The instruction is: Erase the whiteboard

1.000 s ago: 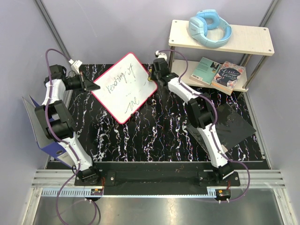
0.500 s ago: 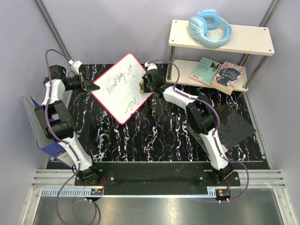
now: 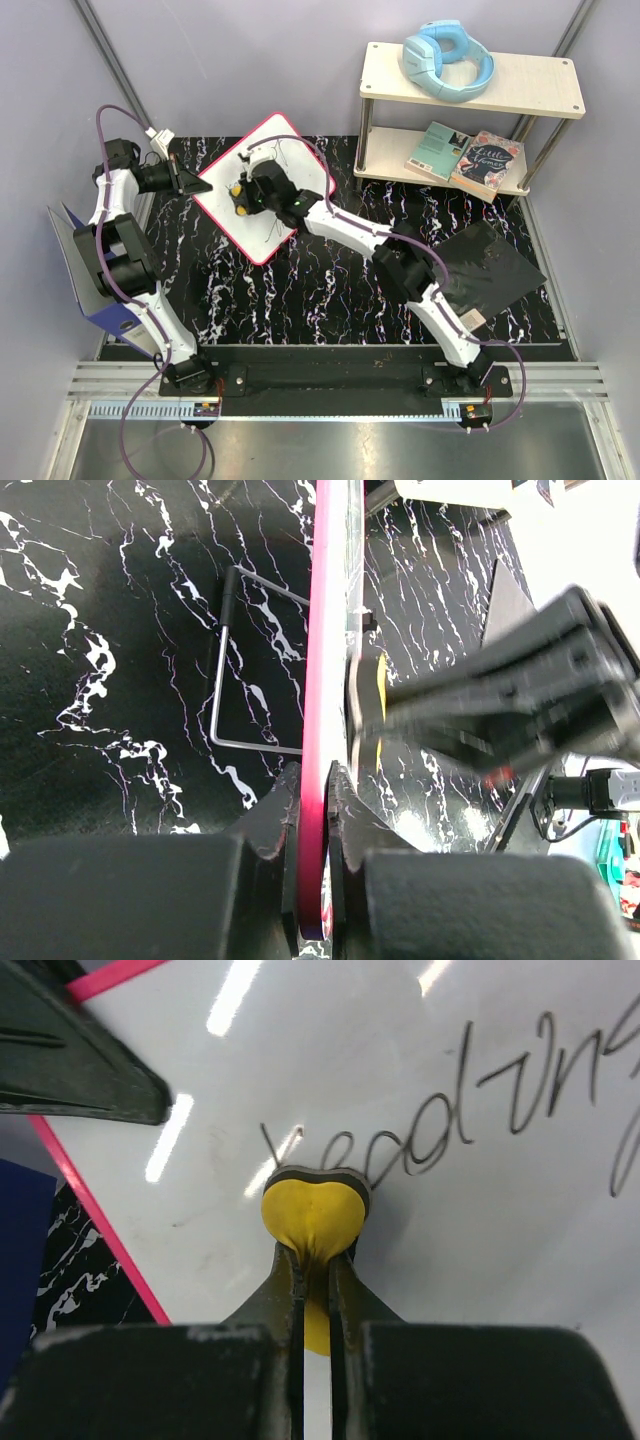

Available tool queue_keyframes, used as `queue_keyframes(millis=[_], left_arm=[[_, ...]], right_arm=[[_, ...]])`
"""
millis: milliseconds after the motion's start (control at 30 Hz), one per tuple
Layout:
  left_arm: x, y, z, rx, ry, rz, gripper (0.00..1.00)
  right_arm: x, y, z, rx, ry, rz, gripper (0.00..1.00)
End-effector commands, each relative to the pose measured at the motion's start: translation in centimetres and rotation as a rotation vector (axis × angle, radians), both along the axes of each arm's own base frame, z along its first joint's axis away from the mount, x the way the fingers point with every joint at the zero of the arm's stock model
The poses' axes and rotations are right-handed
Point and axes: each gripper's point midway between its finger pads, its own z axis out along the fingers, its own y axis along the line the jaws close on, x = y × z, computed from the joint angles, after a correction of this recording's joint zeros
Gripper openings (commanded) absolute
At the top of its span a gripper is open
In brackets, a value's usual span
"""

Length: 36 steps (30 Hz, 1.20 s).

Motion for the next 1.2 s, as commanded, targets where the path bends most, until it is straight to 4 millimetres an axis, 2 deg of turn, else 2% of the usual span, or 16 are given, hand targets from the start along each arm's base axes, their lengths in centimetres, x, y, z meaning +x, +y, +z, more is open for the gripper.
queue_keyframes(millis=[0, 33, 67, 100, 133, 200, 233, 267, 400, 567, 600, 633, 733, 767, 967, 1167], left_arm=[[2.7, 2.8, -1.3, 0.286, -0.155, 0.021, 0.0], [2.7, 2.8, -1.4, 0.284, -0.15, 0.025, 0.0], [2.7, 2.8, -1.3, 0.281, -0.148, 0.025, 0.0], [2.8, 2.7, -1.1, 0.275, -0.153, 0.024, 0.0], [2.8, 2.7, -0.9, 0.27, -0.153, 0.025, 0.0], [2.7, 2.5, -0.8, 0.262, -0.15, 0.023, 0.0], [2.6, 2.5, -0.7, 0.262, -0.151, 0.022, 0.0], [2.6, 2.5, -0.6, 0.264, -0.153, 0.02, 0.0], [2.3, 2.5, -0.4, 0.27, -0.155, 0.014, 0.0], [2.0, 2.3, -0.1, 0.266, -0.157, 0.0, 0.0], [1.8, 2.2, -0.1, 0.265, -0.155, -0.008, 0.0], [1.7, 2.1, -0.2, 0.268, -0.155, -0.014, 0.0], [1.0, 1.9, -0.5, 0.286, -0.155, -0.043, 0.0], [0.9, 2.0, -0.6, 0.301, -0.155, -0.047, 0.0], [-0.4, 1.7, -0.9, 0.341, -0.158, -0.098, 0.0], [-1.7, 1.2, 0.3, 0.364, -0.201, -0.138, 0.0]], right_arm=[[-1.7, 1.5, -5.3, -0.104, 0.061, 0.076, 0.0], [-0.9, 2.0, -3.1, -0.082, 0.019, 0.059, 0.0], [-0.8, 1.9, -3.3, -0.112, 0.017, 0.052, 0.0], [-0.9, 2.3, -4.6, -0.154, 0.001, 0.066, 0.0], [-0.5, 3.1, -2.3, -0.134, -0.05, 0.063, 0.0], [0.2, 2.9, -3.1, -0.197, -0.094, 0.031, 0.0], [0.6, 2.9, -2.0, -0.186, -0.123, 0.017, 0.0], [1.2, 2.5, -1.8, -0.198, -0.142, -0.017, 0.0], [2.5, 1.6, -2.4, -0.229, -0.162, -0.052, 0.0], [5.0, -1.4, -4.6, -0.229, -0.072, -0.124, 0.0], [5.5, -2.2, -5.6, -0.236, -0.043, -0.139, 0.0], [6.7, -3.5, -5.7, -0.226, -0.029, -0.165, 0.0], [8.4, -5.3, -5.4, -0.206, -0.009, -0.21, 0.0], [9.5, -6.4, -5.2, -0.199, -0.008, -0.237, 0.0], [13.3, -10.3, -4.5, -0.173, -0.008, -0.329, 0.0], [14.8, -12.7, -6.1, -0.19, 0.02, -0.353, 0.0]])
